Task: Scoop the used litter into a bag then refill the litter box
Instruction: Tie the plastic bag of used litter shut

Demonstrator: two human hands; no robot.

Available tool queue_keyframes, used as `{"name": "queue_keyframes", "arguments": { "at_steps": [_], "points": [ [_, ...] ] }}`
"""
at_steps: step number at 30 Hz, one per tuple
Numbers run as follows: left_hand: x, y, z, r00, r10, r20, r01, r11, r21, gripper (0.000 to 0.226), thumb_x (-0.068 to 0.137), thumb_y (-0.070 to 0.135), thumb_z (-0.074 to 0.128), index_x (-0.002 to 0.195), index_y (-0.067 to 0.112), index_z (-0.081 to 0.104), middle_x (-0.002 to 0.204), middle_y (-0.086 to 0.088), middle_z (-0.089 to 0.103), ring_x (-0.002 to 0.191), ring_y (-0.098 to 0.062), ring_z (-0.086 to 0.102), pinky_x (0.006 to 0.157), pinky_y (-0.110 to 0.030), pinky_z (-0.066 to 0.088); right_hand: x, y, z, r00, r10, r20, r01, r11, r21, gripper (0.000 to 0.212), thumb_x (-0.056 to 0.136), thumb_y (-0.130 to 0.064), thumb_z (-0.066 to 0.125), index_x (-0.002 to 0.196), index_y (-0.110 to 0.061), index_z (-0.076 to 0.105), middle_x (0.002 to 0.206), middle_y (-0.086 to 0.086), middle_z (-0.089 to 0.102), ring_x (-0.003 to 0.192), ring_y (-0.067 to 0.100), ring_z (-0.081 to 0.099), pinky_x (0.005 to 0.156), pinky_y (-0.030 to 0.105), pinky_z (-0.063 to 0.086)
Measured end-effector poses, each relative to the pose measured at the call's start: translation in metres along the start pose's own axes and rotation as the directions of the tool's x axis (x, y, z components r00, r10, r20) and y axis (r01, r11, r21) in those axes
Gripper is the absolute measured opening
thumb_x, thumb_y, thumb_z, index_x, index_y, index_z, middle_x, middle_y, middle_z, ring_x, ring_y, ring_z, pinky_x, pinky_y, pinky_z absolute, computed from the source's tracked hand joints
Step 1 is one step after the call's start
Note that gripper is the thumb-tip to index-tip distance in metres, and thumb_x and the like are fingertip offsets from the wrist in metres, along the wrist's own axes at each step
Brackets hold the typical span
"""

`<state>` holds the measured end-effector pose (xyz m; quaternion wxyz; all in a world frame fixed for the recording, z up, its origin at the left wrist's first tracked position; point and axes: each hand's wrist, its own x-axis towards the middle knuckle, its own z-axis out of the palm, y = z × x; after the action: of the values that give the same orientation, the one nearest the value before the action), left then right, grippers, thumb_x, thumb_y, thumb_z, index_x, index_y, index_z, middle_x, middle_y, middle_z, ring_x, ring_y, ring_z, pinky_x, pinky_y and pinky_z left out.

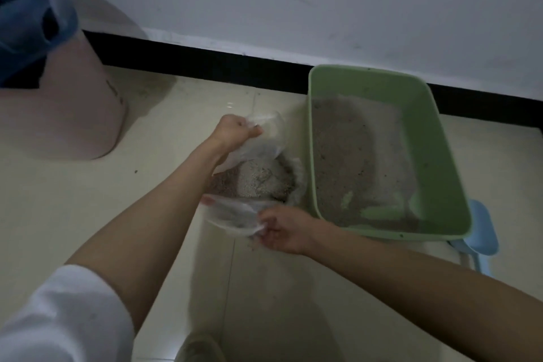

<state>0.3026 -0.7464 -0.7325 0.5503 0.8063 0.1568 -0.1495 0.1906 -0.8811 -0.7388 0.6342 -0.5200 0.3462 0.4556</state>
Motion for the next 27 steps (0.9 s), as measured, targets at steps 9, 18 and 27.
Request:
{"name": "queue_keyframes", "arguments": {
  "at_steps": [9, 18, 27],
  "points": [
    [-0.051, 0.039, -0.080, 0.991, 0.095, -0.094, -0.113, 0.970, -0.214, 0.023, 0.088, 0.010, 0.046, 0.067, 0.011, 0.056, 0.074, -0.003, 0.052, 0.073, -0.014, 0.050, 0.080, -0.032, 0.046, -0.070, -0.101, 0.017, 0.895, -0.443, 0.046, 0.445, 0.895, -0.041, 0.023, 0.093, -0.009, 0.050, 0.071, -0.012, 0.050, 0.057, 0.000, 0.044, 0.048, 0.010, 0.047, 0.054, 0.022, 0.044],
    [-0.116, 0.074, -0.110, 0.952, 0.301, -0.052, -0.302, 0.953, 0.001, 0.020, 0.067, 0.033, 0.056, 0.062, 0.015, 0.062, 0.080, -0.005, 0.059, 0.090, -0.024, 0.055, 0.093, -0.036, 0.041, -0.135, -0.131, 0.013, 0.782, -0.621, 0.057, 0.623, 0.774, -0.112, 0.033, 0.094, -0.029, 0.049, 0.069, -0.008, 0.056, 0.042, -0.007, 0.038, 0.035, 0.007, 0.035, 0.052, 0.022, 0.040],
    [-0.140, 0.063, -0.115, 0.938, 0.286, -0.195, -0.297, 0.954, -0.028, 0.023, 0.093, 0.022, 0.050, 0.075, 0.012, 0.062, 0.079, -0.002, 0.060, 0.083, -0.015, 0.056, 0.085, -0.031, 0.042, -0.138, -0.130, 0.001, 0.618, -0.770, 0.157, 0.780, 0.575, -0.245, 0.027, 0.093, -0.017, 0.052, 0.068, -0.008, 0.060, 0.050, -0.001, 0.048, 0.047, 0.011, 0.047, 0.058, 0.023, 0.047]
  ]
}}
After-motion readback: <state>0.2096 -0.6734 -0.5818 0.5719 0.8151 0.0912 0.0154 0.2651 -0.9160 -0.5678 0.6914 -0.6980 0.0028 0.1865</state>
